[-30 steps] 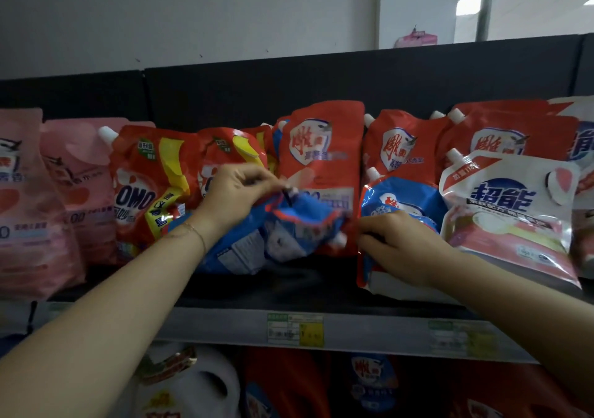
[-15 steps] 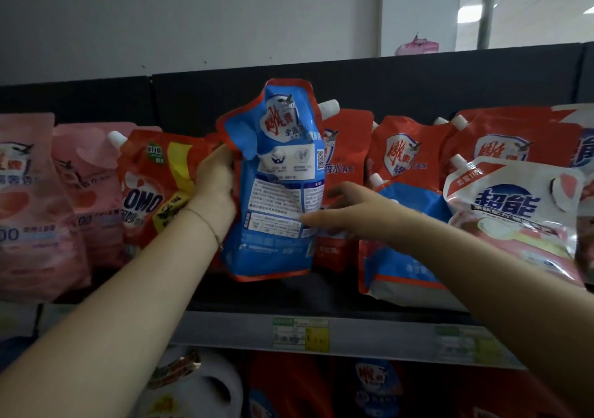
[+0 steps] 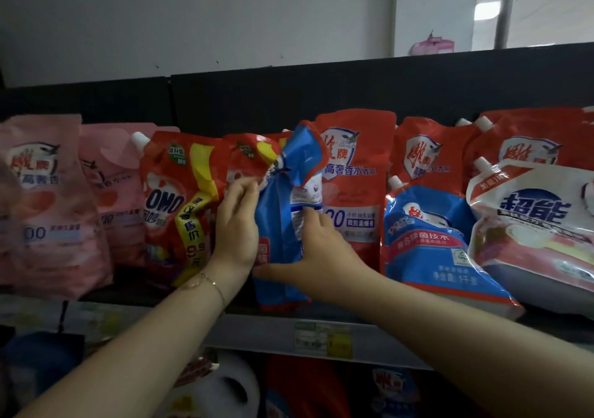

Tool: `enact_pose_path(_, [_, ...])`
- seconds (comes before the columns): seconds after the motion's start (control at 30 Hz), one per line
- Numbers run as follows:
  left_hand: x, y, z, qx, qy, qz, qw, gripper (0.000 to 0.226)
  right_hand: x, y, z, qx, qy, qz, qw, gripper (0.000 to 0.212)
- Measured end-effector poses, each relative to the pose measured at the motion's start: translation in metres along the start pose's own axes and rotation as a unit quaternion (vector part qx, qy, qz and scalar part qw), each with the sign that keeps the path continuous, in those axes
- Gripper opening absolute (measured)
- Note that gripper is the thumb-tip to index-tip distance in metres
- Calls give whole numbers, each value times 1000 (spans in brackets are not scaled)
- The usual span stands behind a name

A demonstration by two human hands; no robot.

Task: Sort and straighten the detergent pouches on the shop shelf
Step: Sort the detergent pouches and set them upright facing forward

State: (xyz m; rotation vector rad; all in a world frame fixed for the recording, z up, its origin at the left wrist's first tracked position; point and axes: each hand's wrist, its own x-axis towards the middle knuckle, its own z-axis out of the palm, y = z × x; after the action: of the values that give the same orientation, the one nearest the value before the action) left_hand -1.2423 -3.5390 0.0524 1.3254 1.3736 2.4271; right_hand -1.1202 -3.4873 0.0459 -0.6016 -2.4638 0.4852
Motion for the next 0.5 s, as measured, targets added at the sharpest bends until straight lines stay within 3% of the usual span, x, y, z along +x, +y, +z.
enact_pose_path(0.1, [-4,-2,-2,-63,-7,-108,992,47,4,-1,16,-31,29,-4,999,115])
enact_pose_path(0.2, [-11,4,1,-87,-61,-156,982,57,6,1,24,-56,43,-24,997,106])
enact_pose_path(0.3, [-27,16,10,-72,-94,-145,982,56,12,12,14,80,7,-46,996,81])
enact_pose_path(0.37, [-39,16,16,-24,-91,-135,986,68,18,25,0,192,-56,-45,979,74])
enact_pose_path(0.43, [-49,8,19,109,-119,-97,982,85,24,37,-12,230,-103,-25,968,76])
enact_pose_path(0.5, [-53,2,14,199,-90,-65,974,77,31,42,-21,237,-128,-13,963,69])
